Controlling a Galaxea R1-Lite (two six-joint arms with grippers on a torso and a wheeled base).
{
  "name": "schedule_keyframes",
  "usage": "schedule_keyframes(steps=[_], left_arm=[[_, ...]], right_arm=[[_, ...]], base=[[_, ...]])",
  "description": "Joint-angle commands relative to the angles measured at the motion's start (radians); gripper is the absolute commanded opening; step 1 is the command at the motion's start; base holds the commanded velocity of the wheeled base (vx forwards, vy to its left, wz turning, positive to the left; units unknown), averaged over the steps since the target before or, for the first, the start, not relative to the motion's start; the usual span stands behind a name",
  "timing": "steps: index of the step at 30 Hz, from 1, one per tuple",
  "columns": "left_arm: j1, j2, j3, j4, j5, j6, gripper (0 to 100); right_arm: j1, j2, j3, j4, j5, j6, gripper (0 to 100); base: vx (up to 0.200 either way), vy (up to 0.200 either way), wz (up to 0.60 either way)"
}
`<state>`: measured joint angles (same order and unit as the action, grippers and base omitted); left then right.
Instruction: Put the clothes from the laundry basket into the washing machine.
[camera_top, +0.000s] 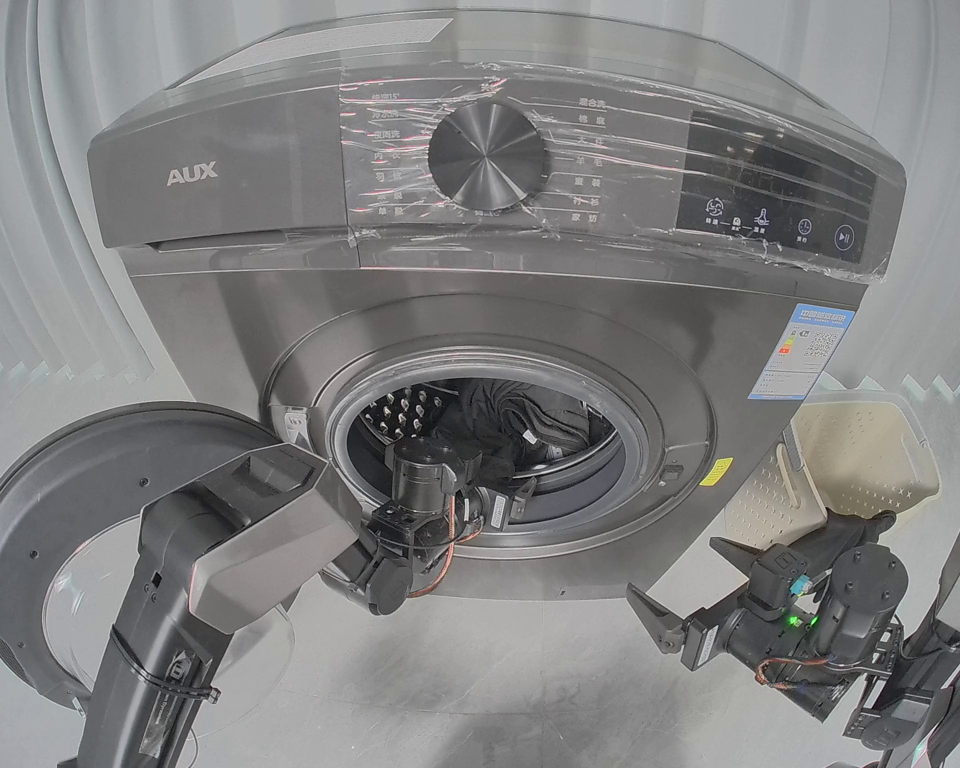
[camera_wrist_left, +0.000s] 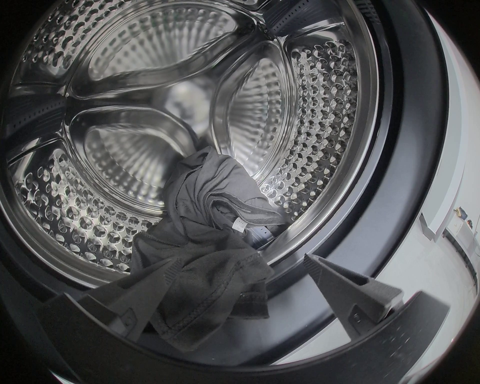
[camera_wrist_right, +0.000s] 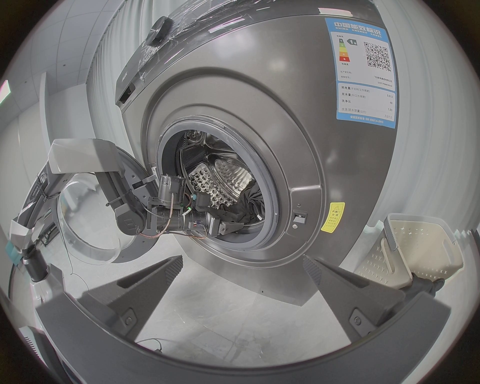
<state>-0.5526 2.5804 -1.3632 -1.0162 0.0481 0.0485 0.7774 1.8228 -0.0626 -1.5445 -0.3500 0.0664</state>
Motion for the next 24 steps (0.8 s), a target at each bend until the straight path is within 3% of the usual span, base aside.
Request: schedule_keyframes(steps=[1,10,24], left_arm=[[0.003,0.024,0.003,-0.01,0.001,0.004,0],[0.011,0.029,-0.042,-0.018,0.004,0.001,0],[0.074,0.162,-0.479,-0.039,0.075,-0.015,0]], right_arm=[[0.0,0.0,0.001,-0.002,0.0,0.0,100],[0.0,0.0,-0.002,0.0,0.0,0.0,100],[-0.001,-0.002,-0.003,-0.002,0.0,0.001,100]], base=[[0.0,0.0,0.0],[0.0,0.0,0.0],[0.0,0.0,0.0]])
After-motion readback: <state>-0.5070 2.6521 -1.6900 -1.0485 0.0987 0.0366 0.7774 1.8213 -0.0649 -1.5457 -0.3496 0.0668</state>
